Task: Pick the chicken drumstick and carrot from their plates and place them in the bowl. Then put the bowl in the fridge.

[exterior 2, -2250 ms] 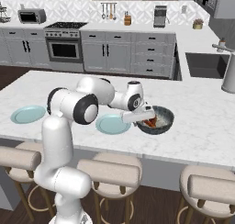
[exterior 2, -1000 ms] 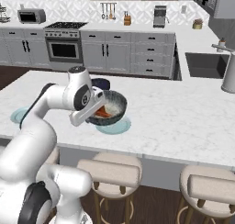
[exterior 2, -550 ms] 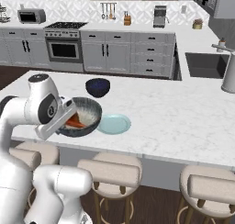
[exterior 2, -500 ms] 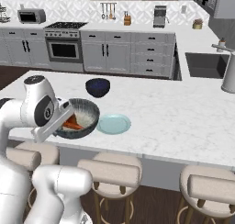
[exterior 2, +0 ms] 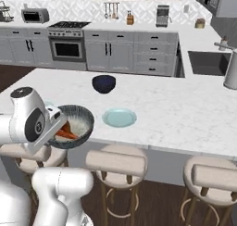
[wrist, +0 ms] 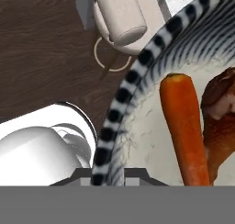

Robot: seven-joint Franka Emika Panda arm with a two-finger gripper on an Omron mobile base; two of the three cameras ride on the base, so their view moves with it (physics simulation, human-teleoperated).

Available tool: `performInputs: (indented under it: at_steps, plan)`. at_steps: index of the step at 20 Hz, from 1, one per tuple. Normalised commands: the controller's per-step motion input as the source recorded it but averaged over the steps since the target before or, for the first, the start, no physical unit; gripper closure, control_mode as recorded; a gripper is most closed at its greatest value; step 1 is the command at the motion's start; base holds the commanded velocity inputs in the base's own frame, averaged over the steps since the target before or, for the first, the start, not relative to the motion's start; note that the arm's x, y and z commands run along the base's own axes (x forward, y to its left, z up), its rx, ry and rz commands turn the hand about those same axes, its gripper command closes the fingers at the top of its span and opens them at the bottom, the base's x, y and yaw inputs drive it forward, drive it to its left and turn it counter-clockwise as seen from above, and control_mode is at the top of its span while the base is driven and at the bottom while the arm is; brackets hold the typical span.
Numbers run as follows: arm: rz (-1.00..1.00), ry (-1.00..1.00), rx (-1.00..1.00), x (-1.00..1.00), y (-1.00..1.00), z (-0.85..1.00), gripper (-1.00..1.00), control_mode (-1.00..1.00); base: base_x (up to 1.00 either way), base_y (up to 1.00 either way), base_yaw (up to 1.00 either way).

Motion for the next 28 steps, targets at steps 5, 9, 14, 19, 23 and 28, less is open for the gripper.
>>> performInputs:
  at_steps: [5,9,14,19,23,28]
  plan:
    - [0.0,0.0,0.0,0.0,0.0,0.0,1.0,1.0,-0.62,0.95,0.33]
    - [0.0,0.0,0.0,0.0,0.0,0.0,1.0,1.0,-0.22,1.0,0.72]
    - [0.0,0.0,0.0,0.0,0.0,0.0,1.0,1.0,-0.25,0.89,0.86]
    - [0.0,0.0,0.0,0.0,0.0,0.0,1.0,1.0,0.38,0.86,0.67]
    - [0.0,0.0,0.0,0.0,0.0,0.0,1.0,1.0,1.0,0.88,0.18]
    - [0.0,0.0,0.0,0.0,0.0,0.0,1.0,1.0,1.0,0.56,0.0]
